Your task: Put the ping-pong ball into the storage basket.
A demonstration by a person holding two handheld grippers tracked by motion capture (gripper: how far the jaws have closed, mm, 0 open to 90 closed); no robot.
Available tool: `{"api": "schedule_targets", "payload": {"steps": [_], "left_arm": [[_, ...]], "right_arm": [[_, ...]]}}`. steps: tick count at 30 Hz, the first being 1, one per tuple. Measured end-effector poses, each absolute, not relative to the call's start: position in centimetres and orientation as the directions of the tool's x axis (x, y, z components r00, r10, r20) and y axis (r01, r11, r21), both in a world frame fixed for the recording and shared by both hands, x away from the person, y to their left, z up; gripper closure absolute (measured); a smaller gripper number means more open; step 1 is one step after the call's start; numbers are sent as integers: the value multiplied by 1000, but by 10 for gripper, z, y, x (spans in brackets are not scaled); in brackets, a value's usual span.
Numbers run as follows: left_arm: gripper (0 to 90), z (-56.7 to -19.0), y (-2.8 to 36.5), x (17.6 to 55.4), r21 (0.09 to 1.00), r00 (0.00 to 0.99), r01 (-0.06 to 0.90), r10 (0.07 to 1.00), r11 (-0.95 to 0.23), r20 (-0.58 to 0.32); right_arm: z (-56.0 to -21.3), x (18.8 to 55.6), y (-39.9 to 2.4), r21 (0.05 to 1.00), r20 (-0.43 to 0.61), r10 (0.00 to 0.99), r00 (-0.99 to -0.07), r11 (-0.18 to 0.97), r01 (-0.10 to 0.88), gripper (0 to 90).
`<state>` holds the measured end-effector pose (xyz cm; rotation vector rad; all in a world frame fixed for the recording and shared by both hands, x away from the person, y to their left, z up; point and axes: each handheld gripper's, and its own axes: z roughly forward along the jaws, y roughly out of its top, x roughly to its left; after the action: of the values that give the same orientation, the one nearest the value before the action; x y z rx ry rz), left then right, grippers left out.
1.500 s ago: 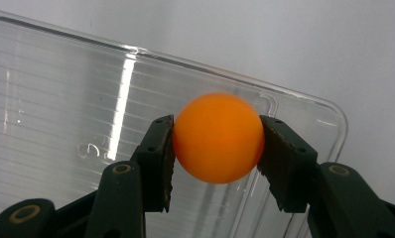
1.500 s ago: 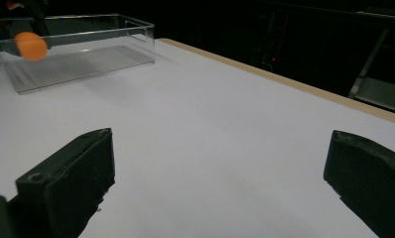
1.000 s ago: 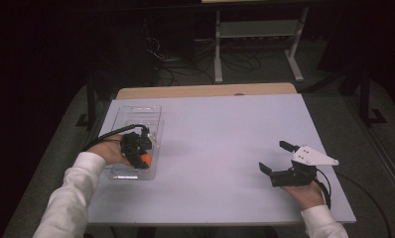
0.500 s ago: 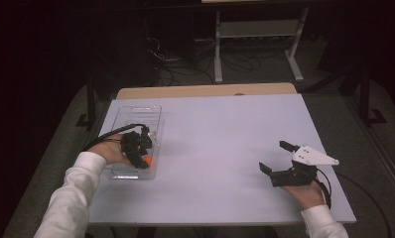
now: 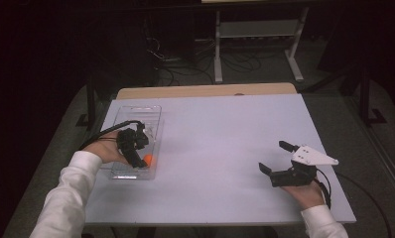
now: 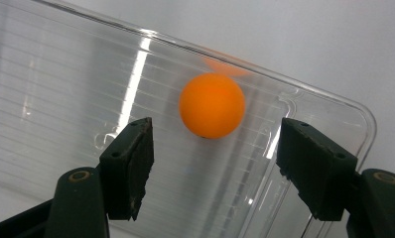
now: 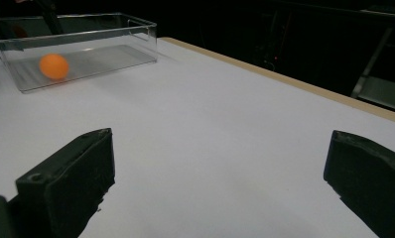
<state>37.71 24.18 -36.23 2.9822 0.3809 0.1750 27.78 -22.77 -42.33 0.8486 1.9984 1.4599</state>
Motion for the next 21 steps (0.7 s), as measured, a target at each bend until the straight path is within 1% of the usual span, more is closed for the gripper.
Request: {"api": "schedule_targets", "payload": {"steps": [5, 9, 17, 21], "left_arm": [[260, -358, 245, 377, 161, 957, 259, 276, -952, 91], [245, -353, 247, 375, 171, 956, 249, 270, -953, 112], [175, -340, 247, 375, 187, 950, 256, 282, -948, 132], [146, -338, 247, 374, 198, 951, 266, 290, -944, 105]], "right_arm": [[-423, 278, -227, 957, -46, 741, -670, 225, 183, 0], [-423, 278, -227, 957, -46, 741, -670, 225, 183, 0], [-423, 277, -227, 957, -44, 741, -670, 223, 185, 0], [-423, 277, -227, 957, -46, 740, -671, 225, 182, 0]]}}
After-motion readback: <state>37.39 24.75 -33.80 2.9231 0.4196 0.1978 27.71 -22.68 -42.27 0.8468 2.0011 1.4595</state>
